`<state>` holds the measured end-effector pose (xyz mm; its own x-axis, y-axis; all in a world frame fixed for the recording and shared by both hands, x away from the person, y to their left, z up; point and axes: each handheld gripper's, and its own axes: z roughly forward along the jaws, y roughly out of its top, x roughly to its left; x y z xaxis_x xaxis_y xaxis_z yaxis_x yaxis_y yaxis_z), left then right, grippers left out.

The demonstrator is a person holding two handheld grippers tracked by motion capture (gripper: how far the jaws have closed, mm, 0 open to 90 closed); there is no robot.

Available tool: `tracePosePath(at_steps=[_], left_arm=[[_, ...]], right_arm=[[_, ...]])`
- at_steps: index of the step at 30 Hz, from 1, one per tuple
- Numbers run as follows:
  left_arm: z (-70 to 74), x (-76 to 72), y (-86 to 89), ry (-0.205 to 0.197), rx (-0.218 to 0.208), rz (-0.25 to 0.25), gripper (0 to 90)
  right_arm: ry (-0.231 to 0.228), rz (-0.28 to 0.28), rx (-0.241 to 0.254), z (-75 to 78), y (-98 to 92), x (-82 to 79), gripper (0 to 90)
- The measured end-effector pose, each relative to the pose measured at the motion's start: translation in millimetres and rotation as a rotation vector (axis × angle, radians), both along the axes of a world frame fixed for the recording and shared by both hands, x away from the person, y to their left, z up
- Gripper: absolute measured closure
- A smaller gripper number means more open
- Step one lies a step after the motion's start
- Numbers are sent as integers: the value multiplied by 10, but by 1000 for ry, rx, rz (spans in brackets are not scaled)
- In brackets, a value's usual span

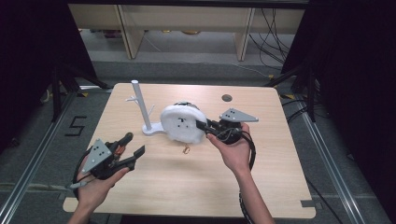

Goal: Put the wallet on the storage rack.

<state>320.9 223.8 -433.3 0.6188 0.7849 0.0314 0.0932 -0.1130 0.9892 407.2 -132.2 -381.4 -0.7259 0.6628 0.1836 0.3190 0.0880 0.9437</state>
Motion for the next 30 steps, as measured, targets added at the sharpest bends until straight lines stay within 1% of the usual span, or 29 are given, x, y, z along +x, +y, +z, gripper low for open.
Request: tracePosePath(at_steps=[1,2,3,4,5,6,7,8,9,10,11,12,13,14,15,16,17,18,19,20,21,22,23,24,25,26,28,29,30], left_arm=[[-47,-10,6,-1,-1,-1,371],[-76,-25,16,8,4,5,372],[-131,-34,26,11,-7,9,372],[-169,-50,36,26,-6,14,372],[-213,-53,38,29,-11,15,371],[-242,-64,44,40,-7,19,371],[-242,-64,44,40,-7,19,372],[-327,-78,48,53,-16,26,372],[-327,-78,48,53,-16,26,373],[-411,-100,49,70,-10,32,373],[-411,-100,49,70,-10,32,373],[-474,-103,44,70,-11,33,375],[-505,-110,43,82,-1,40,375],[-547,-109,33,84,8,39,375],[-547,-109,33,84,8,39,375],[-579,-112,23,80,10,41,375],[-627,-127,8,82,20,42,378],[-627,-127,8,82,20,42,378],[-657,-129,7,75,28,42,378],[-680,-123,7,68,12,40,377],[-680,-123,7,68,12,40,377],[-695,-122,14,66,10,44,376],[-717,-135,26,73,14,57,376],[-735,-115,29,54,8,48,376],[-744,-135,31,68,6,63,376],[-754,-140,35,70,9,66,376],[-788,-137,27,58,-7,64,376],[-797,-145,27,64,7,71,376],[-813,-131,20,54,1,62,376]], right_arm=[[-10,-11,9,-1,6,8,782],[-23,0,8,0,1,27,781],[-32,-3,9,1,-1,36,780],[-29,-1,8,3,1,46,779],[-17,-8,17,8,-1,37,778],[-12,-20,14,14,-1,33,777],[-12,-20,14,14,-1,33,777],[-49,-26,12,17,0,54,778],[-49,-26,12,17,0,54,778],[-52,-39,-7,39,-8,51,778],[-52,-39,-7,39,-8,51,778],[-81,-35,1,58,-8,72,779],[-57,-44,5,76,-5,52,779],[-83,-43,5,83,-8,77,779],[-83,-43,5,83,-8,77,779],[-89,-47,9,96,-13,84,779],[-95,-44,10,113,-19,97,779],[-95,-44,10,113,-19,97,779],[-72,-57,20,121,-20,93,779],[-70,-47,20,124,-24,103,779],[-93,-46,17,121,-31,122,779],[-76,-57,17,123,-32,121,780],[-86,-55,12,122,-36,136,779],[-76,-58,17,131,-41,128,779],[-69,-59,25,135,-41,130,779],[-84,-69,18,138,-45,142,779],[-92,-72,14,157,-57,156,780],[-95,-76,19,162,-55,165,780],[-82,-69,27,170,-53,178,780]])
